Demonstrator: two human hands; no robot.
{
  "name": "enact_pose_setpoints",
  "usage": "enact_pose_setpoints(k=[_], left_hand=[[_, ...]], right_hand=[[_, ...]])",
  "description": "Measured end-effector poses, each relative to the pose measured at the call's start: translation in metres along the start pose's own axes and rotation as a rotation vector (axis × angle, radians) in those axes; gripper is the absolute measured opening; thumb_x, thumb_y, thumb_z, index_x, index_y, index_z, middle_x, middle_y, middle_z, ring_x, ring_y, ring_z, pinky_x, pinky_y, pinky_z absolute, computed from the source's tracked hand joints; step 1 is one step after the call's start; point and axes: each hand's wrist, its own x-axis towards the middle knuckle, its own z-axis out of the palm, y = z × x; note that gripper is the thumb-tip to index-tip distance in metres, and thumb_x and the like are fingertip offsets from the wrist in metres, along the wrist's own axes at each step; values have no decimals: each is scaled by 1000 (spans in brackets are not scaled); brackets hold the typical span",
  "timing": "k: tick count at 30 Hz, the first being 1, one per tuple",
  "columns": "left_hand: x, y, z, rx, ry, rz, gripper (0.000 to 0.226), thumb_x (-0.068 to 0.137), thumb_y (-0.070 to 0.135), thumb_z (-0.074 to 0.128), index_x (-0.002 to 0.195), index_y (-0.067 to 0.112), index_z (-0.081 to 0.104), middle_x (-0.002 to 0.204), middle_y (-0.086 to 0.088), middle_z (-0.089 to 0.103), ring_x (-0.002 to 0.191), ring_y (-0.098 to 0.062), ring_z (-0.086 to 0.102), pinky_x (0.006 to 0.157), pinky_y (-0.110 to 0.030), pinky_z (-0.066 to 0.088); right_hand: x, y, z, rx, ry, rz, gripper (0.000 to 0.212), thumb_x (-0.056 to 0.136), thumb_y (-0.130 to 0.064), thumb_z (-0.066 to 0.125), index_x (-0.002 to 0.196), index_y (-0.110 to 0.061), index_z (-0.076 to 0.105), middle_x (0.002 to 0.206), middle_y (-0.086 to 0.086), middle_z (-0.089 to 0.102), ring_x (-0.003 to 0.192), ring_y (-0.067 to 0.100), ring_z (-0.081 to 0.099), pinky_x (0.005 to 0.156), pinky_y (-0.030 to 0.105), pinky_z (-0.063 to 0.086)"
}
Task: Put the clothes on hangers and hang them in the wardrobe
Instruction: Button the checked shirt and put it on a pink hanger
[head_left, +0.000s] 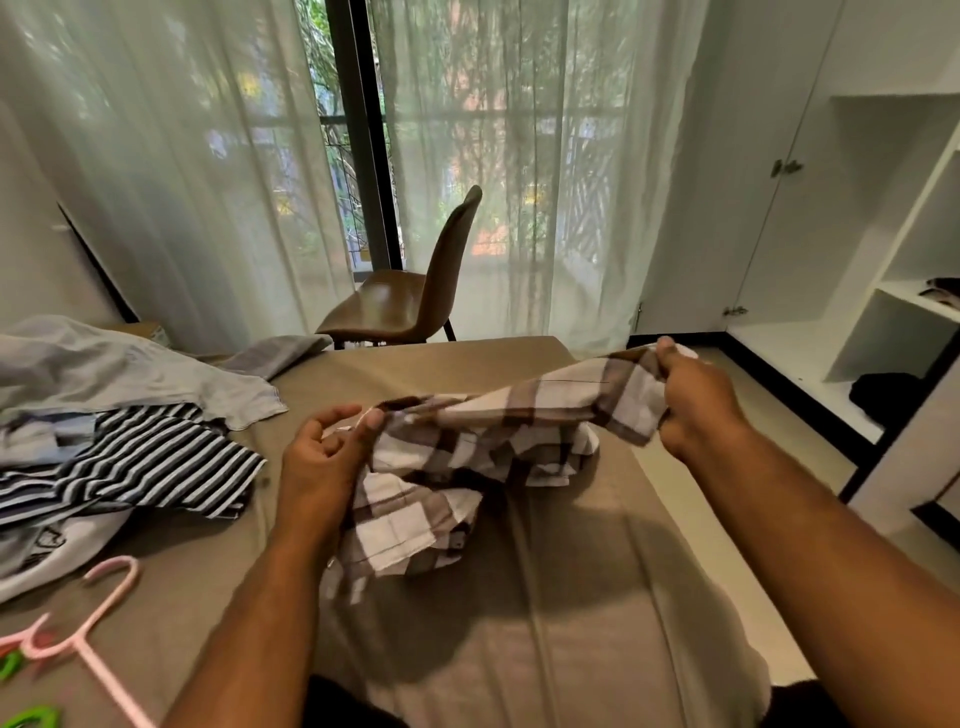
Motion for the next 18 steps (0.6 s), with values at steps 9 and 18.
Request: enact_pose_setpoints(k=[9, 18], left_hand=[[14, -1, -31, -248, 51, -241, 9, 98, 23, 63, 105, 21, 66, 89, -5, 76, 71, -13, 73, 58, -28, 59], [-29, -1, -4, 764, -1312, -537, 23, 84, 29, 81, 99, 14, 75, 78, 4, 64, 65, -9, 55, 60, -24, 45]], right_hand=[[1, -43, -16, -22, -110, -160, 15, 96, -13, 63, 106, -18, 72, 87, 7, 73, 67, 23, 66, 47, 23, 52], [27, 44, -72, -1873, -526, 255, 45, 96, -38, 66, 126, -5, 68, 108, 10, 71, 93, 23, 69, 82, 34, 57]])
